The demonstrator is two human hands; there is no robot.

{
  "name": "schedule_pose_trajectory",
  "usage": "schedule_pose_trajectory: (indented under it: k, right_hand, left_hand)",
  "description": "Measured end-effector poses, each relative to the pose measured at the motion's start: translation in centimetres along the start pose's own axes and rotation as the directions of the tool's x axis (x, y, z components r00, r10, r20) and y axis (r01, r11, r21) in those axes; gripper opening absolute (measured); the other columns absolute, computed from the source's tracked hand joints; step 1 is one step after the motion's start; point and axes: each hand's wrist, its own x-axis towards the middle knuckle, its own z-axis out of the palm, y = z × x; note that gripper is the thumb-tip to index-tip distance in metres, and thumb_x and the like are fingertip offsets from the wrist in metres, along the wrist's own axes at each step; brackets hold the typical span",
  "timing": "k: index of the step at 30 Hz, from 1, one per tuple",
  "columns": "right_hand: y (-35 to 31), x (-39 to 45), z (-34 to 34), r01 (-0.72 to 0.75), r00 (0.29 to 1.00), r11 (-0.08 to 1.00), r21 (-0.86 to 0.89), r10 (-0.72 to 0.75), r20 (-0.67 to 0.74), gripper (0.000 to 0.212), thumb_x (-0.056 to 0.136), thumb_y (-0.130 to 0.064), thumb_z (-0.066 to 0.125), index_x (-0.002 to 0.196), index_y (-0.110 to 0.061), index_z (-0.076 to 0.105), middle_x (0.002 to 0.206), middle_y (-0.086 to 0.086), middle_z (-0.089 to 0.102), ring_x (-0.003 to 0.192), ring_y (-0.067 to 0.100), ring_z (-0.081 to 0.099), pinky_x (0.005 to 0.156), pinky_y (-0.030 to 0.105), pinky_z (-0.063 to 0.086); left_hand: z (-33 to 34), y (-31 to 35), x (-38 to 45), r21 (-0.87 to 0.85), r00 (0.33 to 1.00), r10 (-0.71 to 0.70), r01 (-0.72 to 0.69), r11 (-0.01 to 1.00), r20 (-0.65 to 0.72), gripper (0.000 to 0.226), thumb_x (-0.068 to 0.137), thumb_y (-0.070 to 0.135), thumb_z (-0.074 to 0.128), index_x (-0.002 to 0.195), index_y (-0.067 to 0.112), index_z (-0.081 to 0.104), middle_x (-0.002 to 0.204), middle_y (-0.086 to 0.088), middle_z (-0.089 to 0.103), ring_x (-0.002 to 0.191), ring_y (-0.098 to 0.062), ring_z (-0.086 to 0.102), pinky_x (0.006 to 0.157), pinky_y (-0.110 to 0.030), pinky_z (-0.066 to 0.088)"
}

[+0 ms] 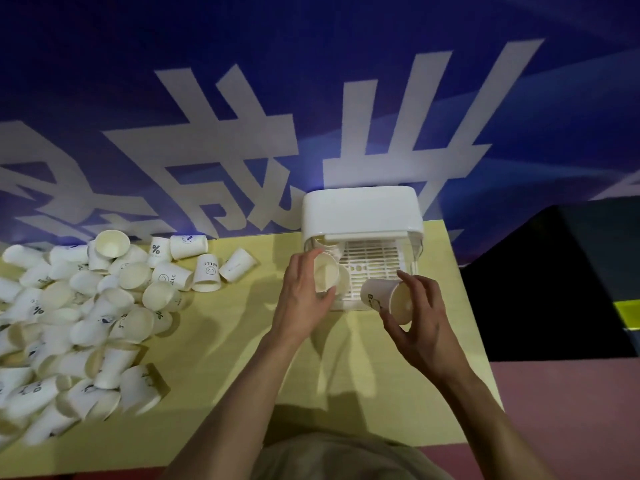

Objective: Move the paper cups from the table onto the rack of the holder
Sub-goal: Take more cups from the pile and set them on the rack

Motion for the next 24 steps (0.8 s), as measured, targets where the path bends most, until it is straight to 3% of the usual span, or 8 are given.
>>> schedule_pose_trajectory:
  k: [6,11,15,19,24]
  right_hand:
    - [2.1,0.0,-2.0,-0.004,1.000,1.000,0.029,0.004,0.006,0.065,0.091,-0.035,0.075,0.146,-0.027,0.042,0.142,-0.003,0.038,0.117,0.007,0.050,0.095,-0.001,0.035]
    - [3.7,0.0,-2.6,0.008,1.000,0.999,0.031,-0.008,0.027,0.067,0.091,-0.040,0.074,0.148,-0.030,0.040,0.142,-0.005,0.036,0.113,-0.002,0.044,0.090,-0.003,0.035]
    - [4.5,0.8,-2.7,0.025,0.999,1.000,0.016,-0.026,0.041,0.068,0.093,-0.044,0.071,0.150,-0.029,0.037,0.142,-0.004,0.039,0.119,0.008,0.050,0.095,0.012,0.044]
    - [4.6,2.3,-2.5,0.059,0.997,0.997,0.043,-0.061,0.055,0.066,0.094,-0.041,0.071,0.148,-0.025,0.038,0.142,-0.003,0.040,0.122,0.013,0.052,0.101,0.020,0.045]
    - [3.6,4.4,-1.1,0.126,0.986,0.991,0.051,-0.131,0.107,0.062,0.096,-0.039,0.071,0.147,-0.022,0.041,0.140,-0.007,0.042,0.124,0.010,0.051,0.103,0.006,0.033]
  left_hand:
    - [2.7,0.5,0.8,0.037,0.997,-0.070,0.070,0.997,0.011,0.075,0.082,0.015,0.080,0.145,0.027,0.040,0.136,-0.001,0.040,0.127,-0.024,0.050,0.105,-0.039,0.048]
    - [4.7,0.1,1.2,0.138,0.988,-0.143,0.134,0.981,0.059,0.074,0.084,0.021,0.079,0.147,0.025,0.041,0.140,-0.003,0.039,0.131,-0.027,0.046,0.107,-0.038,0.044]
    - [5.9,-0.5,1.6,0.287,0.964,-0.227,0.180,0.941,0.138,0.081,0.087,0.039,0.076,0.154,0.027,0.034,0.148,-0.001,0.035,0.133,-0.027,0.040,0.109,-0.046,0.040]
    - [6.7,-1.4,2.0,0.293,0.931,-0.271,0.196,0.936,0.243,0.085,0.090,0.040,0.073,0.159,0.025,0.025,0.157,-0.001,0.026,0.138,-0.031,0.032,0.112,-0.045,0.037]
    - [6.9,-1.9,2.6,0.281,0.920,-0.286,0.209,0.937,0.269,0.085,0.093,0.034,0.071,0.161,0.028,0.020,0.158,-0.003,0.025,0.137,-0.034,0.033,0.113,-0.046,0.036]
